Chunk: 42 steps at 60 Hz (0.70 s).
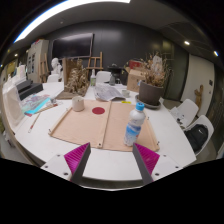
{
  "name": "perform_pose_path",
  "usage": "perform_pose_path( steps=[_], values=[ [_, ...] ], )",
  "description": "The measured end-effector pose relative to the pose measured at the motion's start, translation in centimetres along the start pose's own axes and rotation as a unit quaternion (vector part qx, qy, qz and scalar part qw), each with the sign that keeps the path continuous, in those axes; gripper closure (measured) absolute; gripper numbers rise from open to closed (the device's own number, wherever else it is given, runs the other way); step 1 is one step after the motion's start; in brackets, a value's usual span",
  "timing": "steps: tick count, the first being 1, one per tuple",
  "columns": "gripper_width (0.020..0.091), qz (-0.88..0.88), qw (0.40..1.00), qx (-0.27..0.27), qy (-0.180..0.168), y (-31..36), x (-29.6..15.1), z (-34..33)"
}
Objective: Pour water
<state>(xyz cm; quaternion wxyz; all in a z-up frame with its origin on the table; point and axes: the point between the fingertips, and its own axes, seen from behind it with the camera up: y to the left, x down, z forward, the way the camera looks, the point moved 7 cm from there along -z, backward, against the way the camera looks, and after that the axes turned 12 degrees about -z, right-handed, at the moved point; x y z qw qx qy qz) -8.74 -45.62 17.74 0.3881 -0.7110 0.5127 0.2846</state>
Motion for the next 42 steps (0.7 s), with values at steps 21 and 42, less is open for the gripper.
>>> perform_pose_path(
  steps=[21, 42],
  values=[
    [0.0249, 0.022, 0.997, 0.028, -0.071, -8.7, 1.4, 12.7],
    [0.0552, 0.038, 0.996, 0.026, -0.08, -9.1, 1.6, 20.2]
  ],
)
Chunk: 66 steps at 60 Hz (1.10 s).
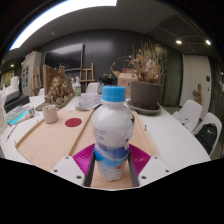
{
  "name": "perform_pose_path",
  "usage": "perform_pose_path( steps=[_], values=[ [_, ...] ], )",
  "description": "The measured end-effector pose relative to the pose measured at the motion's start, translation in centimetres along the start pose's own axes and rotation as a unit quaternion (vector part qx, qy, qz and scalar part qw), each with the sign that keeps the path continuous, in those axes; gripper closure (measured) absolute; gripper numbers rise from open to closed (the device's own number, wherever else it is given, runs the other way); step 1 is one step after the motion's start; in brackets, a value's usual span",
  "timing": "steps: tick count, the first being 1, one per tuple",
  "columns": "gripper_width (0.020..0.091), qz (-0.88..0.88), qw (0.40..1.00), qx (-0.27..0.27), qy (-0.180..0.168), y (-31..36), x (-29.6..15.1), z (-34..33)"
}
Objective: Pour water
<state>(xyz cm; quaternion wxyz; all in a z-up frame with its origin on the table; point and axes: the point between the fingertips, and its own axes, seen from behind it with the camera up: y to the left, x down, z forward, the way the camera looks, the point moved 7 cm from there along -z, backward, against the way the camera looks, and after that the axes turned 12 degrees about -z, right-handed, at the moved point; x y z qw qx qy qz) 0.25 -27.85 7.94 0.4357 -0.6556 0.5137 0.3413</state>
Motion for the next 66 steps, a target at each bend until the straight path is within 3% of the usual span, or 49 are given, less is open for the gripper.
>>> perform_pose_path(
  steps=[15, 33, 49, 59, 66],
  values=[
    [0.0755, -0.009, 1.0, 0.009, -0.013, 0.1, -0.1, 0.3],
    [0.0758, -0.031, 0.999, 0.045, 0.002, 0.0, -3.0, 0.0],
    [0.0757, -0.192, 0.969, 0.155, -0.006, 0.2, -15.0, 3.0],
    [0.0757, -0.36, 0.909, 0.208, -0.017, 4.8, -22.3, 8.3],
    [0.0758, -0.474, 0.853, 0.217, -0.019, 9.3, -24.5, 12.6]
  ],
)
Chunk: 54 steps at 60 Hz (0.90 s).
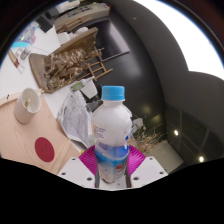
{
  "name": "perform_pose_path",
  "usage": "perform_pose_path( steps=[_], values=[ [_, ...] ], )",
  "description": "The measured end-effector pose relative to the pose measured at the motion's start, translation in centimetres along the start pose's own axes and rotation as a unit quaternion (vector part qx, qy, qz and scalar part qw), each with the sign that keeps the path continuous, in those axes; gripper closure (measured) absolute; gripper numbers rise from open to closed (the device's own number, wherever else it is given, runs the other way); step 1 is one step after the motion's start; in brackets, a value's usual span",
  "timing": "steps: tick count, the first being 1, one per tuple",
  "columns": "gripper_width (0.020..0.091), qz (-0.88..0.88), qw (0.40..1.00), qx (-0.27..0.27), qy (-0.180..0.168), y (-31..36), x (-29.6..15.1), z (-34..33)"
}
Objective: Pour water
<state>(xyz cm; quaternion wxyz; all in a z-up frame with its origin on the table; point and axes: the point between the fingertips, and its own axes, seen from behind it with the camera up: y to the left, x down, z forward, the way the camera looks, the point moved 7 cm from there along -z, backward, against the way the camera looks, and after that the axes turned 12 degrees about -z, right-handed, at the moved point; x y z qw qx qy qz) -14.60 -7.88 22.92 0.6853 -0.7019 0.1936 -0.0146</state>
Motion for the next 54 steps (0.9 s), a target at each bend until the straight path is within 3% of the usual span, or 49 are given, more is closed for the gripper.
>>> perform_pose_path(
  steps=[17, 32, 42, 54],
  values=[
    [0.0759, -0.296, 0.953, 0.038, -0.06, 6.1, -7.3, 3.4],
    [0.0761, -0.417, 0.904, 0.061, -0.071, 7.7, -8.5, 4.3],
    [0.0757, -0.328, 0.942, 0.028, -0.065, 7.1, -8.8, 3.8],
    [0.0756, 0.019, 0.998, -0.059, -0.018, 4.2, -8.0, 2.7]
  ],
)
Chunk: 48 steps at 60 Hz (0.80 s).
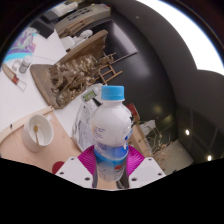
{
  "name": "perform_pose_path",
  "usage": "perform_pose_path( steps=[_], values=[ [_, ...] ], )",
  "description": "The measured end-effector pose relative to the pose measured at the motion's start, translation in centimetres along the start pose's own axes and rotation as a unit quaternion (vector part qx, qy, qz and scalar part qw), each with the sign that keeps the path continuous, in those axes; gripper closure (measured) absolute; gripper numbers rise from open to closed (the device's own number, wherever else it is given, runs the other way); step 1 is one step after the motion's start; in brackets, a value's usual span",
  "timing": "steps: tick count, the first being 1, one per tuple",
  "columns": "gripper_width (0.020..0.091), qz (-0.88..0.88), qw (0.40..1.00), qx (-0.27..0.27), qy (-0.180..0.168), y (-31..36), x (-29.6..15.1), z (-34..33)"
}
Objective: Pour water
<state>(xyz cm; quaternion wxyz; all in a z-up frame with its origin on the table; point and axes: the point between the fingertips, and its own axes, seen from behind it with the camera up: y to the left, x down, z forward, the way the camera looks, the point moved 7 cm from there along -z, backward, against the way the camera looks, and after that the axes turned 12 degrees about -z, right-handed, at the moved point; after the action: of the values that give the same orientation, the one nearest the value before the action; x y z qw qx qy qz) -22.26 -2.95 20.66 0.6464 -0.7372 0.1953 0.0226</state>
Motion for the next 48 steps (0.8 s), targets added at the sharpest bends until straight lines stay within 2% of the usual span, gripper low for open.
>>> perform_pose_path(
  steps=[11, 22, 29, 36, 38, 43, 48],
  values=[
    [0.0755, 0.302, 0.949, -0.09, 0.021, 1.5, 1.8, -0.3],
    [0.0753, 0.425, 0.894, -0.142, 0.024, 6.6, 3.7, 1.4],
    [0.0754, 0.454, 0.878, -0.153, 0.016, 8.8, 4.5, 1.9],
    [0.0749, 0.468, 0.869, -0.156, 0.027, 10.5, 5.7, 2.6],
    [0.0736, 0.472, 0.867, -0.157, 0.033, 11.1, 6.0, 2.5],
    [0.0718, 0.476, 0.867, -0.146, 0.017, 11.0, 6.1, 2.4],
    [0.0652, 0.473, 0.87, -0.142, 0.014, 11.1, 6.1, 2.1]
  ],
)
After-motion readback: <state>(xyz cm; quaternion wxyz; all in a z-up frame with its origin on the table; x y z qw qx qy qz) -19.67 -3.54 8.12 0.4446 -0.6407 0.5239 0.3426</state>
